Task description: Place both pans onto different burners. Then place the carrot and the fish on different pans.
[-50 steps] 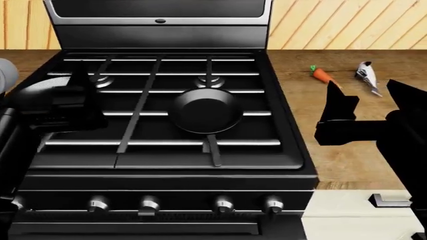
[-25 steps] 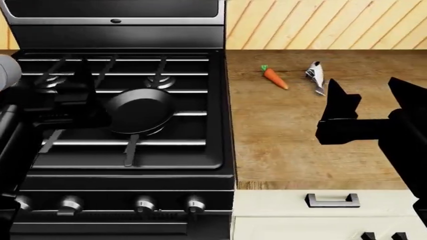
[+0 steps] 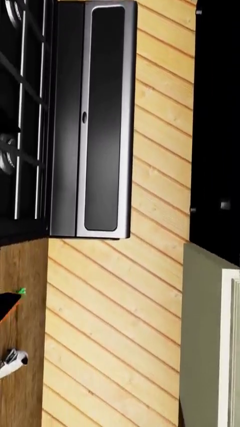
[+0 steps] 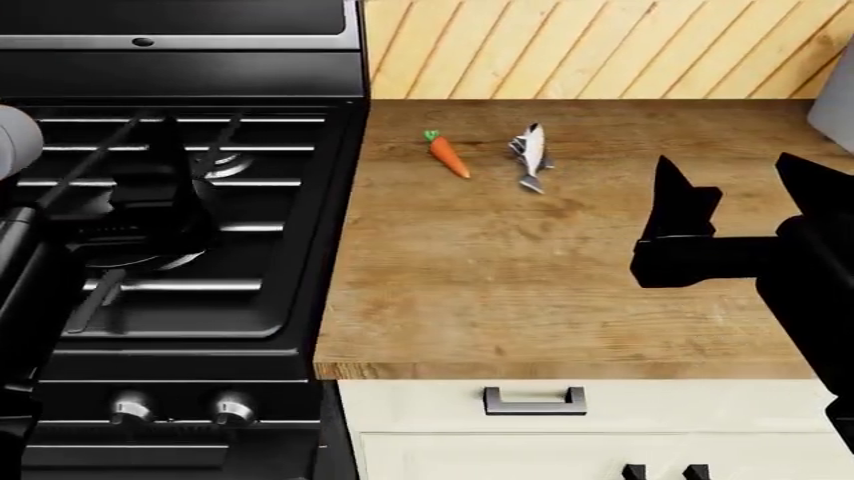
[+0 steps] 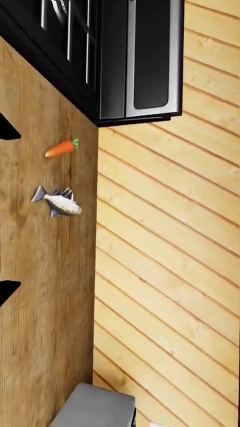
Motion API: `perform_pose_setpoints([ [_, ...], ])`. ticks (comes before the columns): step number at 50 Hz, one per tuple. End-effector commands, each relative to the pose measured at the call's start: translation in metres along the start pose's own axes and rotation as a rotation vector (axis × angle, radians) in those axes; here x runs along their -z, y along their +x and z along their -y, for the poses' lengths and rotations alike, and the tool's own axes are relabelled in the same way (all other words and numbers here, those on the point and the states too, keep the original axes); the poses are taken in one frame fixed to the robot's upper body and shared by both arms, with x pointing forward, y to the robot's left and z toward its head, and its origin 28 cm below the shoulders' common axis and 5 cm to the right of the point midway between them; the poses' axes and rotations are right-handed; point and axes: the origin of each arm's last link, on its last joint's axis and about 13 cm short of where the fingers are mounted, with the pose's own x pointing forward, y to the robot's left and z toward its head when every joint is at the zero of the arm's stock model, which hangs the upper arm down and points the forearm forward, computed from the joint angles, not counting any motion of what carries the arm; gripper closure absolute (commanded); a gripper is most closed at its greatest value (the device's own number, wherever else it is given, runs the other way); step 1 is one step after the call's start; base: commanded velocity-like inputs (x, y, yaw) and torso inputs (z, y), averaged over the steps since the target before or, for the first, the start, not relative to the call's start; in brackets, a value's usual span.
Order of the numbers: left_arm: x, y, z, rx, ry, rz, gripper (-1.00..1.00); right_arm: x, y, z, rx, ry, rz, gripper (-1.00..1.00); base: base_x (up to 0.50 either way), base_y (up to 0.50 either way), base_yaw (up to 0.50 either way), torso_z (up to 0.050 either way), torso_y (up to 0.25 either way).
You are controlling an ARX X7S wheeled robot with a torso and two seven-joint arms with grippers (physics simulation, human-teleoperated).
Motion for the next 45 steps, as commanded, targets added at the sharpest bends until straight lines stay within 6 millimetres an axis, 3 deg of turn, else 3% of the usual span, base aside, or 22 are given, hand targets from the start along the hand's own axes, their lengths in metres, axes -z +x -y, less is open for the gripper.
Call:
perform_pose_setpoints([
  [1,0.0009,-0.0008,-0.0005,0.0,0.0,0.0,-1.0,0.0004,-0.0001,-0.0006,-0.001,0.001,-0.003,-1.0,0.0,-0.5,0.0,0.0,0.0],
  [16,0.001,-0.0003,-0.0012,-0.004,-0.005,0.002,-1.0,0.0005,0.0008,-0.0006,0.0,-0.002,-0.002,-1.0,0.0,-0.5,0.0,0.0,0.0],
  [35,-0.002,0.0013,-0.001,0.0,-0.004,0.01,-1.0,-0.0014,0.0018,-0.0006,0.015,-0.012,-0.003,-1.0,0.01,0.0,0.0,0.0,0.0],
  [45,-0.0035,0.0015,-0.0006,0.001,0.0,0.014,-1.0,-0.0038,0.0007,-0.0005,0.017,-0.015,0.01,-1.0,0.49,0.0,0.0,0.0,0.0],
])
